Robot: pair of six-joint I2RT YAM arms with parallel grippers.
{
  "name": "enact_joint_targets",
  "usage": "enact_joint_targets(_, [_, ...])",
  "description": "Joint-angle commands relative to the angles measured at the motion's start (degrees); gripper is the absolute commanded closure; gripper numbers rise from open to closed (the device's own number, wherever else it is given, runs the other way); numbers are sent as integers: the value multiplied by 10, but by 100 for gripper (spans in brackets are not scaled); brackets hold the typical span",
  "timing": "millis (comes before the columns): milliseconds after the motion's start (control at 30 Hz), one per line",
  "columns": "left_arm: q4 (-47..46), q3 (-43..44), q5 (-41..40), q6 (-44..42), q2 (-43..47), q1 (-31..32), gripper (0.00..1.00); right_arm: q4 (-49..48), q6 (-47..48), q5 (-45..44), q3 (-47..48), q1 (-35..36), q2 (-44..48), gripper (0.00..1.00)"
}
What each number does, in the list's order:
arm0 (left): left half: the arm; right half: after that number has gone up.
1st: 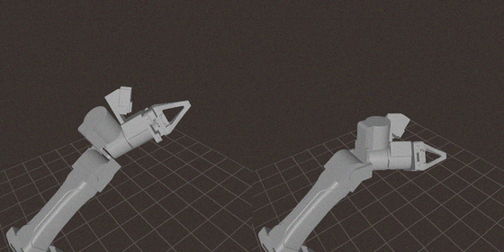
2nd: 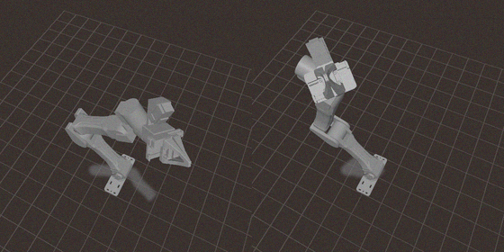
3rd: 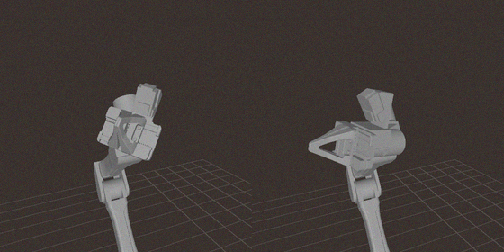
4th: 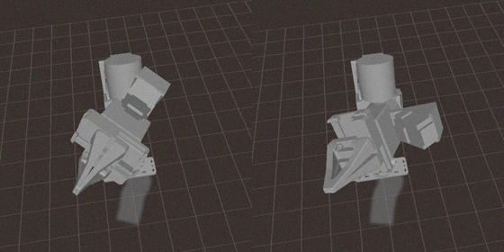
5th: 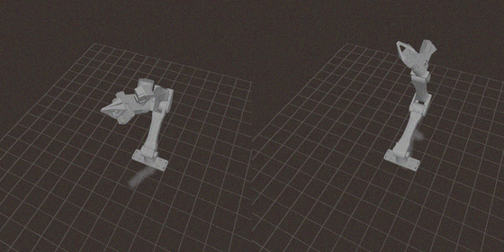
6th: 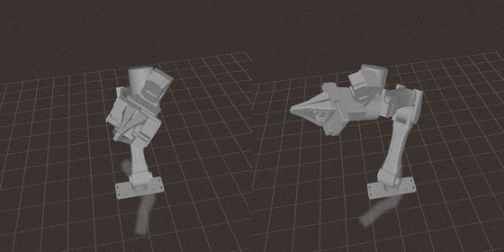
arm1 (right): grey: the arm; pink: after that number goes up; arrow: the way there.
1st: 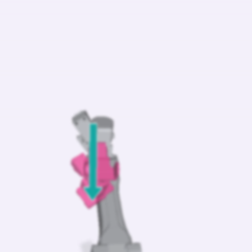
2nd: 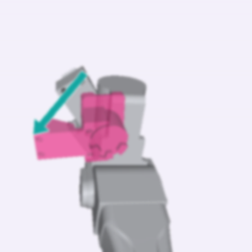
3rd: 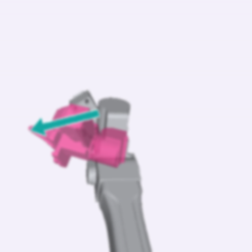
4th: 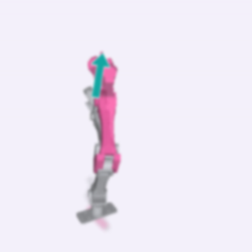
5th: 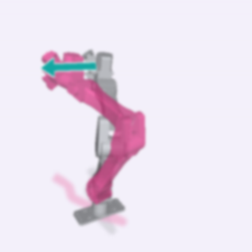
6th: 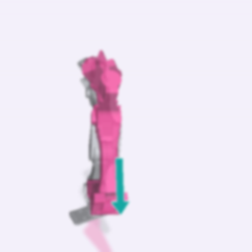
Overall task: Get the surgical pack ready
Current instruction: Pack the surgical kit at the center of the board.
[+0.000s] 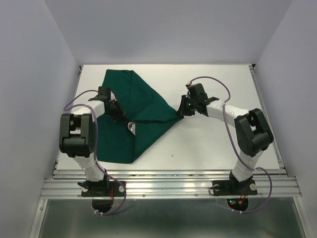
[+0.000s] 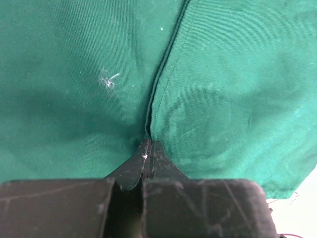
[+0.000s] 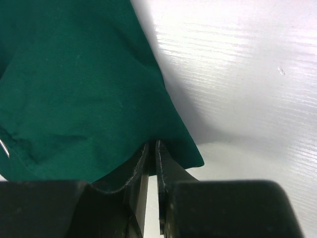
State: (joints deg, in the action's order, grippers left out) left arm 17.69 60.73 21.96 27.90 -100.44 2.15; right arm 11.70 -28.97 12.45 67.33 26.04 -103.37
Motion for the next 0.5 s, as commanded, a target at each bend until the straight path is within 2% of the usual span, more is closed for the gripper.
enact_joint_targets(0, [22,-3,-10,-8,56,1,100,14,12,-19,-22,6,20,85])
enact_joint_targets(233, [39,9,-7,-11,89,3,100,26,18,-34,20,27,70,84])
enact_joint_targets(467, [64,30,-11,-16,116,9,100,33,8,-35,54,68,39,84])
